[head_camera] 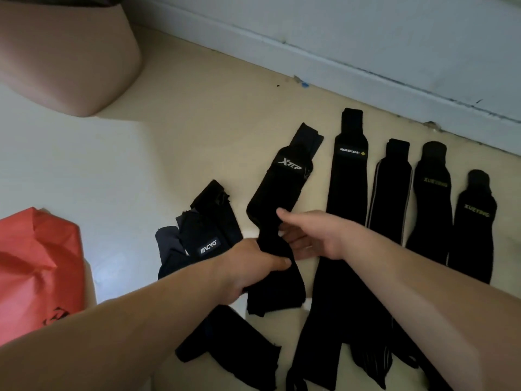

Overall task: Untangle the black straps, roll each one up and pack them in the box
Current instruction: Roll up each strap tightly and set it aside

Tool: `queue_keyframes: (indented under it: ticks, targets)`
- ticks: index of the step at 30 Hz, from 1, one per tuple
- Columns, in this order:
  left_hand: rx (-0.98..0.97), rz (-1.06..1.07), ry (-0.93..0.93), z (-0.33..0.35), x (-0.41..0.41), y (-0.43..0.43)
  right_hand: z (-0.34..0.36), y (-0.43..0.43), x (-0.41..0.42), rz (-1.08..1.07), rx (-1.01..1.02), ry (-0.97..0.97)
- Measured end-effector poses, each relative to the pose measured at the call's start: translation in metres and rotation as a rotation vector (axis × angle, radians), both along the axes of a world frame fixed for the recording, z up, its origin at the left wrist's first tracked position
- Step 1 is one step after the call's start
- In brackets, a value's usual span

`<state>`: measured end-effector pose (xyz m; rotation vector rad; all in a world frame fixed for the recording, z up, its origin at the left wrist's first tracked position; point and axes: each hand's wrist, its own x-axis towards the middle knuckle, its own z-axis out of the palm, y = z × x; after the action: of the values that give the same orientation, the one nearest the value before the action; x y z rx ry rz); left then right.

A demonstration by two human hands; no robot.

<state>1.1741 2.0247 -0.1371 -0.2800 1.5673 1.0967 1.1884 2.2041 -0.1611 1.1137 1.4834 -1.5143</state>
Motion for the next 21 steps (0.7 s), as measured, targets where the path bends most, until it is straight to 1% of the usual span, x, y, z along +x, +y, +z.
queue_keyframes:
  ticks: [3, 5, 7, 8, 9, 11, 12, 13, 15, 16, 19, 21]
  targets:
    - [0.004, 0.052, -0.031, 0.0, 0.023, -0.006, -0.004, -0.002, 0.004, -0.114, -0.08, 0.013]
    - [-0.007, 0.137, -0.042, -0.001, 0.023, -0.012, -0.001, -0.001, 0.003, -0.083, -0.147, -0.013]
    - [0.011, 0.197, -0.041, 0.0, 0.013, -0.016, 0.001, -0.008, 0.0, 0.026, -0.161, -0.058]
    - [0.03, 0.213, -0.037, 0.002, 0.006, -0.017, 0.0, -0.014, 0.0, 0.026, -0.154, -0.068]
    - [0.05, 0.236, -0.037, 0.004, -0.001, -0.017, -0.003, -0.019, -0.001, -0.022, -0.129, -0.066]
    - [0.106, 0.291, -0.071, 0.01, -0.011, -0.013, -0.007, -0.028, -0.004, -0.188, -0.06, -0.012]
    - [0.139, 0.299, -0.103, 0.012, -0.012, -0.011, -0.01, -0.028, -0.005, -0.274, 0.005, 0.049]
    - [0.171, 0.276, -0.135, 0.013, -0.01, -0.01, -0.01, -0.027, -0.007, -0.35, 0.103, 0.128]
    - [0.198, 0.146, -0.168, 0.01, 0.003, -0.009, -0.007, -0.021, -0.009, -0.479, 0.317, 0.274]
    - [0.195, 0.075, -0.171, 0.009, 0.01, -0.009, -0.004, -0.019, -0.009, -0.533, 0.378, 0.32]
    - [0.156, -0.054, -0.137, 0.005, 0.021, -0.013, -0.005, -0.013, -0.008, -0.567, 0.497, 0.382]
    - [0.131, -0.06, -0.103, 0.0, 0.022, -0.019, -0.004, -0.007, -0.009, -0.482, 0.601, 0.394]
